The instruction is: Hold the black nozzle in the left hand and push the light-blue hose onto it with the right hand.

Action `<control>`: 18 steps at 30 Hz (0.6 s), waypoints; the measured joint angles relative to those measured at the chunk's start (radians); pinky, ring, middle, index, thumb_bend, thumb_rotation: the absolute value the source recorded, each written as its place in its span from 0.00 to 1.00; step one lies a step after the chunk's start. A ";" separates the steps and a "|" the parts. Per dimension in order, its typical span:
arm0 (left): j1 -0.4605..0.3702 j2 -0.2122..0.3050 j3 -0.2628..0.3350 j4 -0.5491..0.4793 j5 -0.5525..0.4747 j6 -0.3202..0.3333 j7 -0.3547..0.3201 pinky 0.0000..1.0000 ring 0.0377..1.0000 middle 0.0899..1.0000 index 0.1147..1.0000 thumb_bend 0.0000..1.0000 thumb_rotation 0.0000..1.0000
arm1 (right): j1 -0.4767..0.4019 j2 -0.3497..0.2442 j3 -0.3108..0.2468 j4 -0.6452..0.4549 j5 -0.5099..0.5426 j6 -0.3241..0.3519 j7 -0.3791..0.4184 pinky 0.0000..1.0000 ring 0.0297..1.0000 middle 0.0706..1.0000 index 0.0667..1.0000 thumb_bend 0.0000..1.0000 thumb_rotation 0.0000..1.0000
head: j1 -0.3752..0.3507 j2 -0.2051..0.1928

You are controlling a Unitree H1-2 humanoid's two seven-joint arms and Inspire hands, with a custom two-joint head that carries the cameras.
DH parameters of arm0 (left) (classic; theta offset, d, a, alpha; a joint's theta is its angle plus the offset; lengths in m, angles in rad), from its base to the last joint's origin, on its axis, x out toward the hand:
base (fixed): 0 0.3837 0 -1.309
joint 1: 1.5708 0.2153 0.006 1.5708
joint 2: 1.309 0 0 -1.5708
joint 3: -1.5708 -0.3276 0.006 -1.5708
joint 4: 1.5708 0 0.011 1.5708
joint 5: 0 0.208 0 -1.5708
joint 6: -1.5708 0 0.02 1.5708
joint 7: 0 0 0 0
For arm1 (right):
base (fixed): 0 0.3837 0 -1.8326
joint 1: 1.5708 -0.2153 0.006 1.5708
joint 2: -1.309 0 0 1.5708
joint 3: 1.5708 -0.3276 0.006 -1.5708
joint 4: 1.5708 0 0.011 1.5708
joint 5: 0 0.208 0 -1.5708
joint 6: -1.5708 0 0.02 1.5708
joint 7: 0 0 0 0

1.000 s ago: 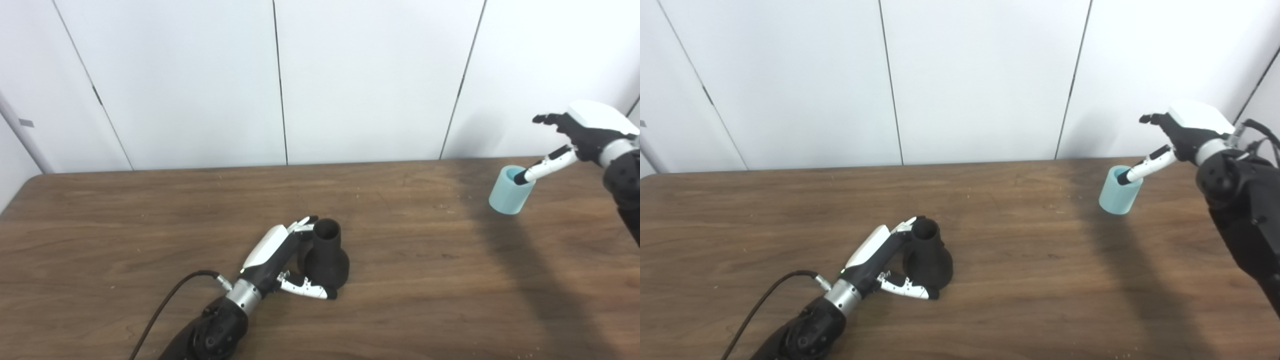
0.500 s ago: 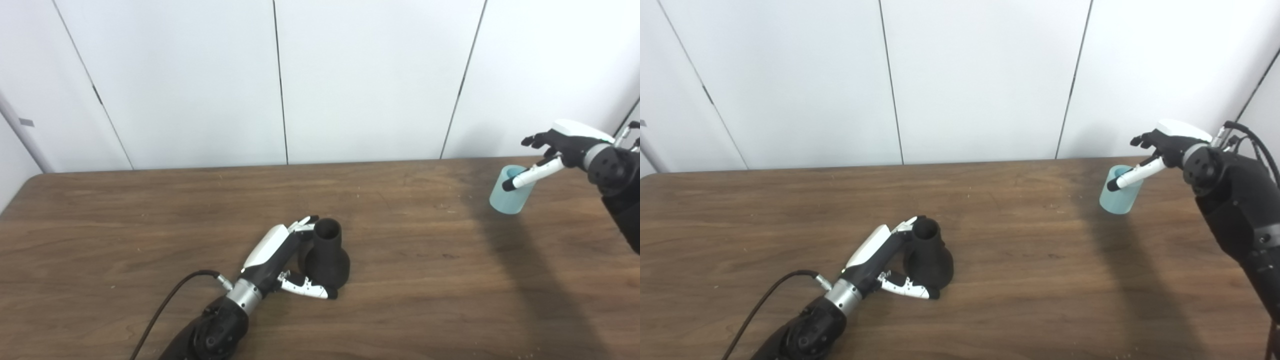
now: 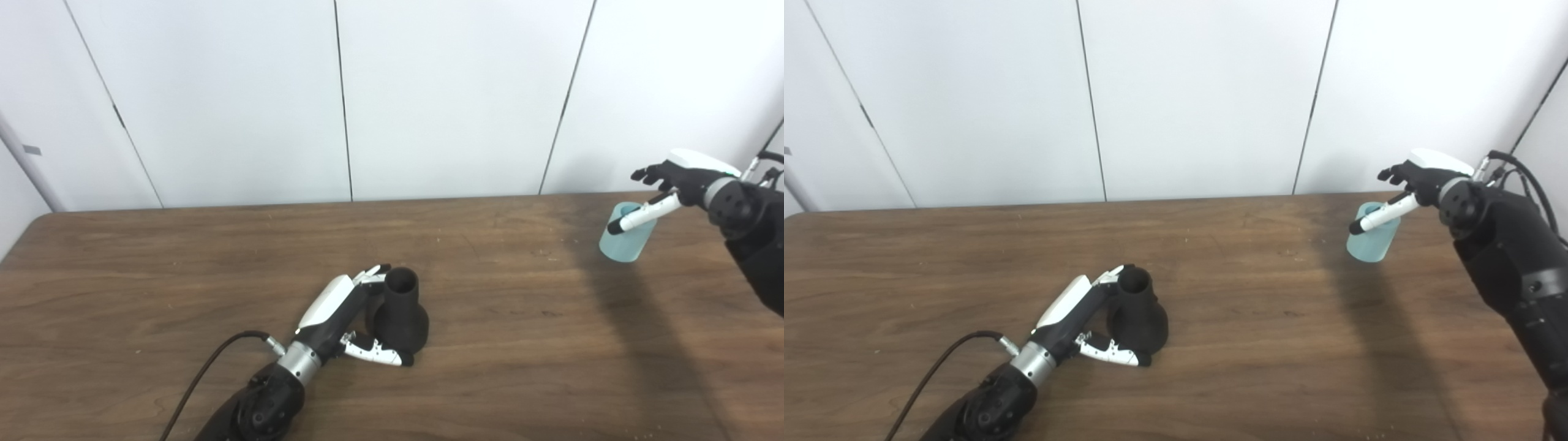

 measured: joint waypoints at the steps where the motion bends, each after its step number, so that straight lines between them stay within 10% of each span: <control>1: 0.000 0.000 0.000 0.000 0.000 0.000 0.000 1.00 0.97 0.80 0.42 0.50 0.08 | -0.006 0.002 0.012 0.008 -0.008 0.000 0.000 0.81 0.93 0.93 0.87 1.00 0.49 | 0.000 0.000; 18: 0.000 -0.002 0.001 -0.001 0.001 -0.001 0.002 1.00 0.97 0.80 0.42 0.50 0.08 | -0.072 0.012 0.090 0.066 -0.070 -0.040 -0.001 0.66 0.82 0.87 0.84 0.96 0.24 | -0.002 0.003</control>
